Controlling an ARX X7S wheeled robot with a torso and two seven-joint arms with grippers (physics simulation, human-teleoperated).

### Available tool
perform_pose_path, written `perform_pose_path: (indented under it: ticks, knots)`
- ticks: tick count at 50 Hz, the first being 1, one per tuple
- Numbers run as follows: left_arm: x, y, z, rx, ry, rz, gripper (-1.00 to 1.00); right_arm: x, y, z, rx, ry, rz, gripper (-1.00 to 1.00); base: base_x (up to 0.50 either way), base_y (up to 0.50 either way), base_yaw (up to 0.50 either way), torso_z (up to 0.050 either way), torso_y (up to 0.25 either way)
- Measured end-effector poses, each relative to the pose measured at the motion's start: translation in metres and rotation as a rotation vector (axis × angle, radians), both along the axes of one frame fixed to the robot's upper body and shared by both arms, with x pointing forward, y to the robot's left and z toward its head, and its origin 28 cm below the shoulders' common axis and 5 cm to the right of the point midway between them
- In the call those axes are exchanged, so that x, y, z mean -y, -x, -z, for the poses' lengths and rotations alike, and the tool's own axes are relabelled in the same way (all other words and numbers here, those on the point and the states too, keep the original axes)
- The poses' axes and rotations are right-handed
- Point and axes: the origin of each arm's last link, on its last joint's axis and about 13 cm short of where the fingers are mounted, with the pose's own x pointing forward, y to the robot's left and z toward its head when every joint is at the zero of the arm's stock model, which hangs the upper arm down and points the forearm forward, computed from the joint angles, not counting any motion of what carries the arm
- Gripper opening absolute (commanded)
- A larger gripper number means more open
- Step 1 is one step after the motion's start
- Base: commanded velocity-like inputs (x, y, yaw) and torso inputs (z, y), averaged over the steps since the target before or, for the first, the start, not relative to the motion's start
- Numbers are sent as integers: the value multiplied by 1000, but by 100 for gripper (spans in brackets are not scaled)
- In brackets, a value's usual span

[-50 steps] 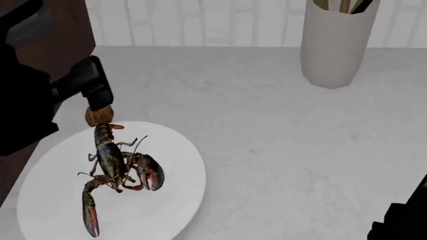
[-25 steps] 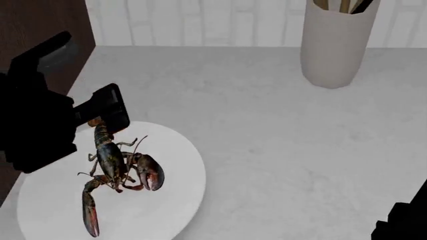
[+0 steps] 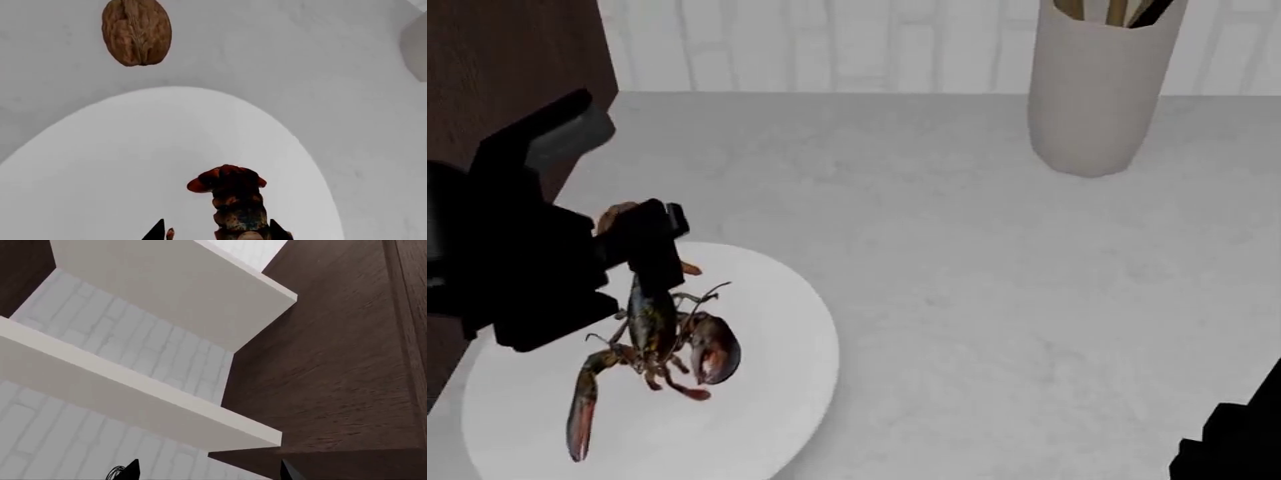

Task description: Pick the lobster from the counter and place it in the microwave.

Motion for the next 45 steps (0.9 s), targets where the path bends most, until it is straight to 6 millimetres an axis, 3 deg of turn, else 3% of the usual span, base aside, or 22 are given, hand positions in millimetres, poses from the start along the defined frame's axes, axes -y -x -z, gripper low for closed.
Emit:
perform_pose_path:
  ticks: [11,24,45]
  knots:
    - [0,7,-1,32,-24,25,-100,0,0,0,-1,1,1,100,0,0,0,0,0]
    - [5,23,-26,121,-16,53,-100,-1,-1,-1,1,3,-3,100,0,0,0,0,0]
    - [0,41,-60,476,-71,114,-100,0,-1,-4,9,5,-12,100,0,0,0,0,0]
